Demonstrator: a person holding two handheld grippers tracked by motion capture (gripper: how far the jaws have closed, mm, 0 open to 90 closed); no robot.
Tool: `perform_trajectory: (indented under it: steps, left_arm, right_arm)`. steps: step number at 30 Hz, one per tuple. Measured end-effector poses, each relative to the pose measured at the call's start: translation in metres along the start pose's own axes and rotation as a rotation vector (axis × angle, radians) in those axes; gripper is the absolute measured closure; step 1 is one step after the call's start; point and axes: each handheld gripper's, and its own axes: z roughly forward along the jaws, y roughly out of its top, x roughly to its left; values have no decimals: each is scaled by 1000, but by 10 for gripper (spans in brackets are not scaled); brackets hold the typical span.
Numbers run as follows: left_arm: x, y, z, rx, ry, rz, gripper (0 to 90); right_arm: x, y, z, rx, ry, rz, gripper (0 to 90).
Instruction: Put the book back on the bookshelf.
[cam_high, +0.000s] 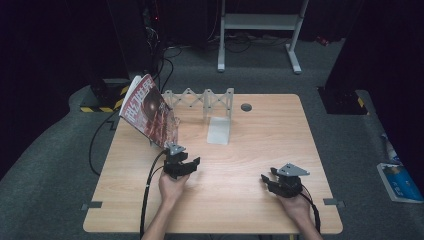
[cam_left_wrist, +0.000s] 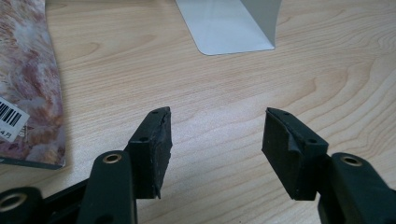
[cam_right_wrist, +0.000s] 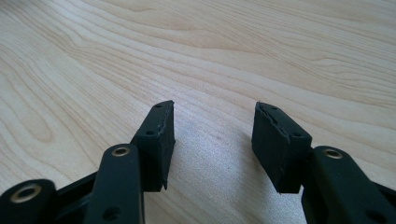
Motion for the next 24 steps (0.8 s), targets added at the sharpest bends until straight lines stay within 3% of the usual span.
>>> perform_trajectory:
  steps: [12, 24]
  left_arm:
    - [-5, -3, 10, 13, 28, 32, 423]
    - [-4, -7, 17, 11, 53, 28, 422]
  right_arm:
    - [0, 0, 0, -1, -1, -3, 489]
    - [0, 0, 0, -1, -1, -3, 488]
